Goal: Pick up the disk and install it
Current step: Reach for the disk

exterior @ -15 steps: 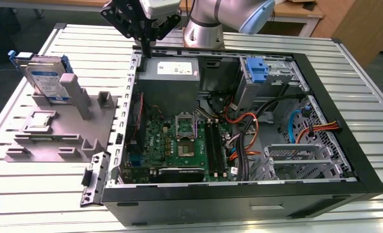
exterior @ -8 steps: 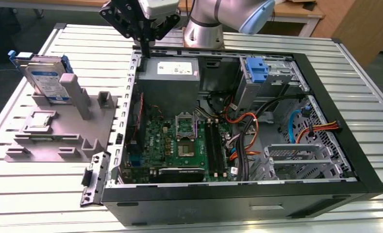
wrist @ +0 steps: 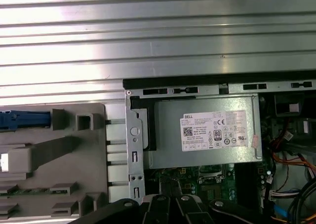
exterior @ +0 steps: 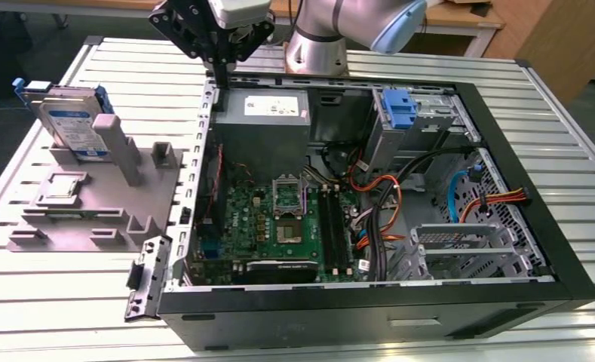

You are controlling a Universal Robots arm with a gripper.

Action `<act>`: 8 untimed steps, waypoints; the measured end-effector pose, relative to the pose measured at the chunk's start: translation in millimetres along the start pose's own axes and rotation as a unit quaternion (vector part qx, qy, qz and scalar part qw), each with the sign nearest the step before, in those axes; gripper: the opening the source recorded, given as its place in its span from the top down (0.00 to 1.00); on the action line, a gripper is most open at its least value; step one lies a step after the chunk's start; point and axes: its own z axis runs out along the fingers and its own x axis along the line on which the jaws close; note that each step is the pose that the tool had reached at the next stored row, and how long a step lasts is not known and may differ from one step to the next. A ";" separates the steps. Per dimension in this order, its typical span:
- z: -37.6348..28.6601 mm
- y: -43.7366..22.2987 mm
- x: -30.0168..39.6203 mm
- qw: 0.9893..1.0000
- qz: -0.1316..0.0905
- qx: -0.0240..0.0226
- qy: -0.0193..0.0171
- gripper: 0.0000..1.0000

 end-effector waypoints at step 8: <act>0.0 -0.2 2.6 1.000 0.000 0.000 0.000 0.90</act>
